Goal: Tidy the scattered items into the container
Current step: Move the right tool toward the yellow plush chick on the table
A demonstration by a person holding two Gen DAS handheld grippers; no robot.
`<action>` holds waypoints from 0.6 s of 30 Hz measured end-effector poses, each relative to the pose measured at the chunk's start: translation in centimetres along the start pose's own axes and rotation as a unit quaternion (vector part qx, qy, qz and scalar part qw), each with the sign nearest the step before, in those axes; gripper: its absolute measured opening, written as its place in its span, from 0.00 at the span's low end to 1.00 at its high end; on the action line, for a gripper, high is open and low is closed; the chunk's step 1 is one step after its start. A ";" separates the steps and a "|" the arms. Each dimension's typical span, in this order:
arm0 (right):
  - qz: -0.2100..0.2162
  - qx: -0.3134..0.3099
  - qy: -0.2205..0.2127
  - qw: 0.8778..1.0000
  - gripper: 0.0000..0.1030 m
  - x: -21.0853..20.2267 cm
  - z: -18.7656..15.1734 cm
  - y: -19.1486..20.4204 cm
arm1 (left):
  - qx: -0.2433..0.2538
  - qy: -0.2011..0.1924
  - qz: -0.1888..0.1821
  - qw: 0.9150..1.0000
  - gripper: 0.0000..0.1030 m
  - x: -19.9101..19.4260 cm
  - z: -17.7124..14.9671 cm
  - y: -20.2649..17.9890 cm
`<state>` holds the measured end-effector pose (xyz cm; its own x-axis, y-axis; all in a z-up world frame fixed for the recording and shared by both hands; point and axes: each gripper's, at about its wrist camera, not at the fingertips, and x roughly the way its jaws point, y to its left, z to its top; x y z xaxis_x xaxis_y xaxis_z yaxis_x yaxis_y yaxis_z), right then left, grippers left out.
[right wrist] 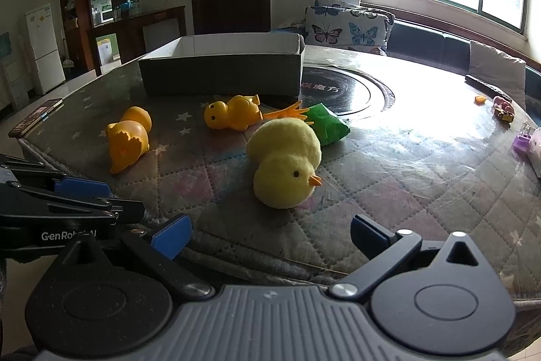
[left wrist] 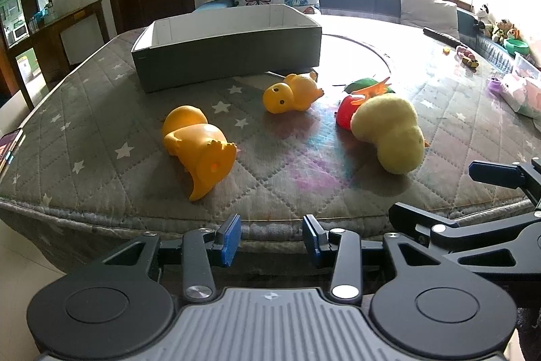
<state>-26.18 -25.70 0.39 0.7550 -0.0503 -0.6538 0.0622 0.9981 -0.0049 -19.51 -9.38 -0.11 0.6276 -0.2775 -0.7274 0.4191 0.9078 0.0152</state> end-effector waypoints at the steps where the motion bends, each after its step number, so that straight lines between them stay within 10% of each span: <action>1: 0.000 -0.001 0.000 1.000 0.99 0.0 0.1 0.0 | 0.000 0.000 0.000 1.000 0.42 0.0 0.0 0.0; 18: 0.003 0.012 0.007 1.000 0.99 1.4 0.9 -0.8 | 0.001 0.011 -0.004 1.000 0.41 1.2 1.3 -0.2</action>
<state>-24.63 -26.64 0.15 0.7462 -0.0440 -0.6643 0.0737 0.9971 0.0167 -17.94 -10.27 -0.07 0.6105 -0.2774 -0.7418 0.4253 0.9050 0.0116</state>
